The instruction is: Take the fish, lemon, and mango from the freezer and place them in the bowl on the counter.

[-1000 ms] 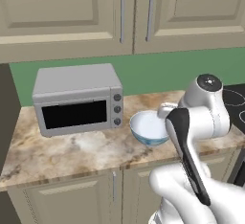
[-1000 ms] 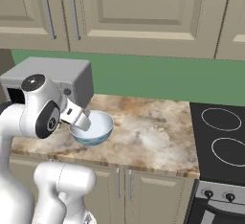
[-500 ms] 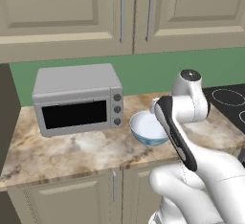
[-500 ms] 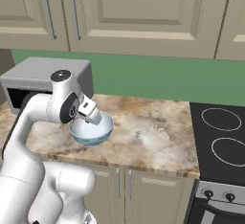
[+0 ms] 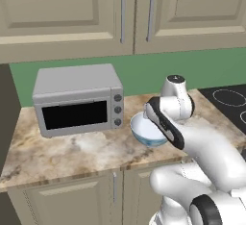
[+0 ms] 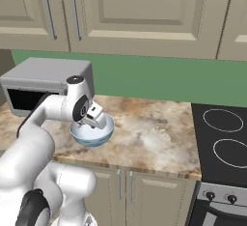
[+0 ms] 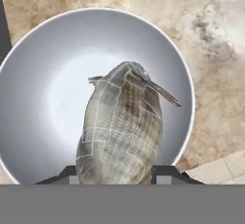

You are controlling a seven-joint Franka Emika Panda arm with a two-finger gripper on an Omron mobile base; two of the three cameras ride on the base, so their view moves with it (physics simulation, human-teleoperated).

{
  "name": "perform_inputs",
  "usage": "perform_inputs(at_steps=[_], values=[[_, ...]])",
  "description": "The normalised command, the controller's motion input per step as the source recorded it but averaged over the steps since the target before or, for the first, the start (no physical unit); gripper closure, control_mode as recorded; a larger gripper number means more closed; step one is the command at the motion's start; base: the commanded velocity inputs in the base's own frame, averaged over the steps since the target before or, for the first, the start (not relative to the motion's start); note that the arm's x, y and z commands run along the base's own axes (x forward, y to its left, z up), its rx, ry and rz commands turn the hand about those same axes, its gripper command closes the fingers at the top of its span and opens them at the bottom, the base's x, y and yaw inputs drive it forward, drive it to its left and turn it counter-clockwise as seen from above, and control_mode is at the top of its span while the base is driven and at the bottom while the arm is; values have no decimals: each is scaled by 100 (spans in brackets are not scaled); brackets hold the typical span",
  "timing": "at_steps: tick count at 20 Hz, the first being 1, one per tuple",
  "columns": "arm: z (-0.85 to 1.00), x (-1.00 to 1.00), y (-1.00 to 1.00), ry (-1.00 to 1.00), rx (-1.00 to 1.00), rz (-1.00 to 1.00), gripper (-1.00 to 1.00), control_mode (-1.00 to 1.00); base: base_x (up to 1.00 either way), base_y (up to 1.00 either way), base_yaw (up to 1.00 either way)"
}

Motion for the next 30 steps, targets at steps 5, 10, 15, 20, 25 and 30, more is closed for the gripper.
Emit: perform_inputs(at_steps=[5, 10, 15, 20, 25, 30], values=[[-15, 48, 14, 0, 5, 0, 100, -100, 0, 0, 0], [-37, 30, 7, 0, 0, 0, 100, -100, 0, 0, 0], [-33, 3, 3, 0, 0, 0, -100, -100, 0, 0, 0], [-1, 6, 0, 0, 0, 0, -100, -100, 0, 0, 0], [4, 5, 0, 0, 0, 0, -100, -100, 0, 0, 0], [81, -51, 0, -15, 0, 0, -100, -100, 0, 0, 0]])
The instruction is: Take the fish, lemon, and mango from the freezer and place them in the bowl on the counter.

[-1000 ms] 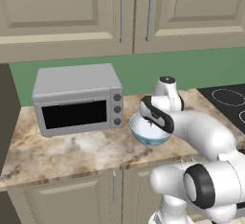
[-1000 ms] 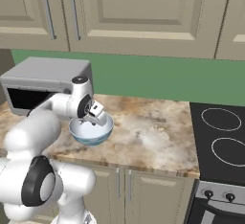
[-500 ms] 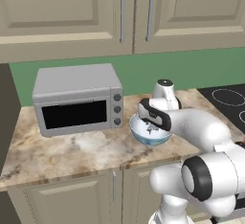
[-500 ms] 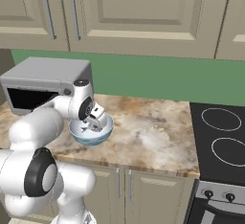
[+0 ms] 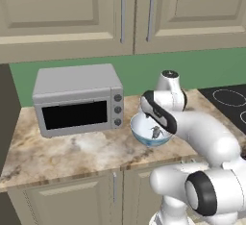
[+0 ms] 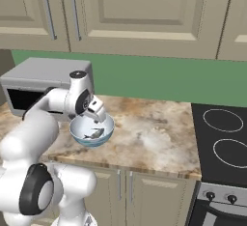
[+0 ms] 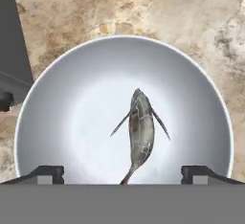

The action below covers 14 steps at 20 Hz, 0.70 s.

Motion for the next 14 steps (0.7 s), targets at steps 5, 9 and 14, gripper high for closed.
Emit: perform_inputs(at_steps=[5, 9, 14], values=[[90, -100, 0, -37, 0, 0, -100, -100, 0, 0, 0], [76, -100, -1, -37, 0, 0, -100, -100, 0, 0, 0], [47, -86, 0, -35, -1, 0, -100, -100, 0, 0, 0]])
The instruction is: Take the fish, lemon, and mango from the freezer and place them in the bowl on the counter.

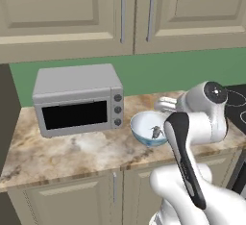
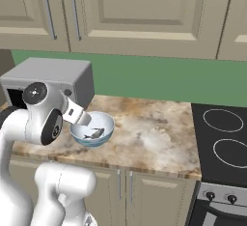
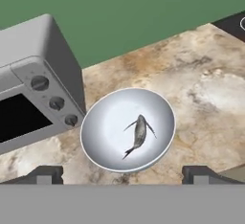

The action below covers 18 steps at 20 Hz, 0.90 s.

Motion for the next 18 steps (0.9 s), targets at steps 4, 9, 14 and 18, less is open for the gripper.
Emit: perform_inputs(at_steps=[4, 9, 14, 18], values=[[0, -8, 0, -2, 0, 0, -100, -100, 0, 0, 0], [0, -13, 2, 0, 0, 0, -100, 100, -80, 30, 1], [0, 0, 0, 0, 0, 0, -100, 100, -100, 95, 7], [0, 0, 0, 0, 0, 0, -100, 100, -100, 100, 18]])
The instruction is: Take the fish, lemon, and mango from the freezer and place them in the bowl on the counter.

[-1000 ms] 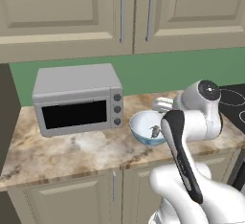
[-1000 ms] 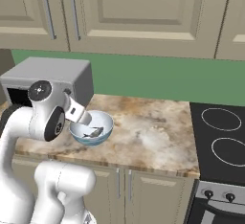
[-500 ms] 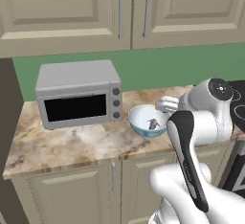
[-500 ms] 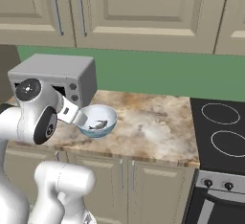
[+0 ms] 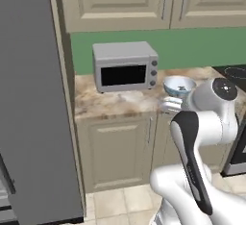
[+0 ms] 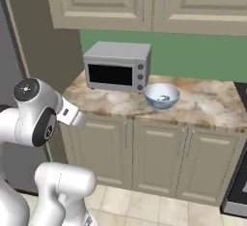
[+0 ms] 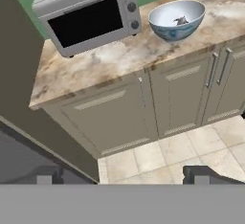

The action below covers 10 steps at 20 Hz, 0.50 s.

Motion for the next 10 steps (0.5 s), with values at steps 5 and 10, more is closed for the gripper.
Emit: perform_inputs(at_steps=[5, 10], values=[[0, 0, 0, 0, 0, 0, -100, 100, -100, 100, 22], [0, 0, 0, 0, 0, 0, -100, 100, -64, 100, 21]])
